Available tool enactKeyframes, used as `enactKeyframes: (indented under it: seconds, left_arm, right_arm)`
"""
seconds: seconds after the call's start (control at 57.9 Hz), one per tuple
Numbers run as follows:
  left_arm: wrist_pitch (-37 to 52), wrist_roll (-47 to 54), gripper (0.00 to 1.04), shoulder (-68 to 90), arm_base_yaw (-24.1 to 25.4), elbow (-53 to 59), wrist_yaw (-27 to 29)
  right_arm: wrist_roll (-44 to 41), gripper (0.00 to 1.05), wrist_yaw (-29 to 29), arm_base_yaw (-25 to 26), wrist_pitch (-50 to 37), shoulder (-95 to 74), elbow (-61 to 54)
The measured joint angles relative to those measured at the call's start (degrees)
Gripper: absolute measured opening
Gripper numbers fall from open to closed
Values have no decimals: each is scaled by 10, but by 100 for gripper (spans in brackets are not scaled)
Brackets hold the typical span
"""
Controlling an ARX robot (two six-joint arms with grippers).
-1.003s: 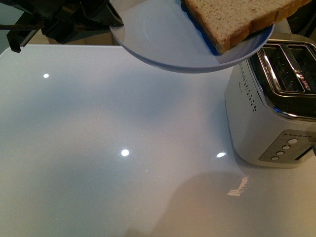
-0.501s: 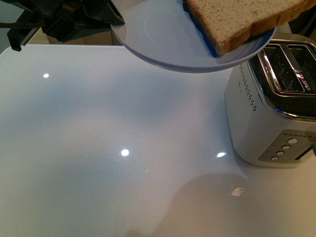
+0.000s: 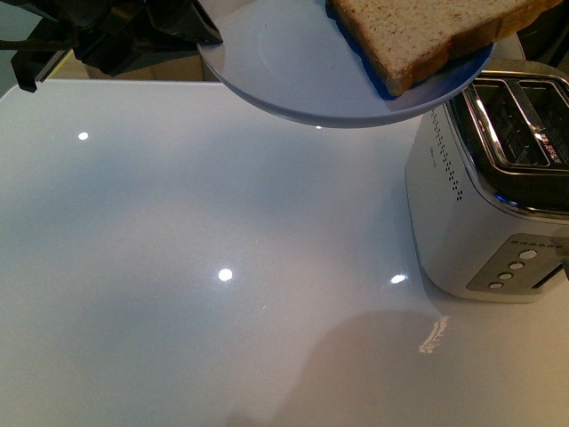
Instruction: Left arm holds plate, right arm toasts bread
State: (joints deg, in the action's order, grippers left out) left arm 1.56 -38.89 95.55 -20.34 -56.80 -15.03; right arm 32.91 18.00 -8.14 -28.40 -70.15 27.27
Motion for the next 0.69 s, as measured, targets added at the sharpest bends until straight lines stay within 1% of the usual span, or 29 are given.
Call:
enactKeyframes:
  seconds: [0.104, 0.484, 0.57, 0.622, 0.691]
  left_arm:
    - [0, 0, 3, 0, 0, 0, 0]
    - [0, 0, 3, 0, 0, 0, 0]
    - [0, 0, 3, 0, 0, 0, 0]
    - [0, 0, 3, 0, 0, 0, 0]
    - [0, 0, 3, 0, 0, 0, 0]
  right_arm:
    - [19, 96, 0, -4, -21, -29, 12]
    - [43, 95, 0, -26, -75, -88, 27]
    - [50, 83, -4, -27, -81, -89, 27]
    - [57, 73, -4, -27, -88, -89, 28]
    - [66, 62, -2, -27, -92, -89, 28]
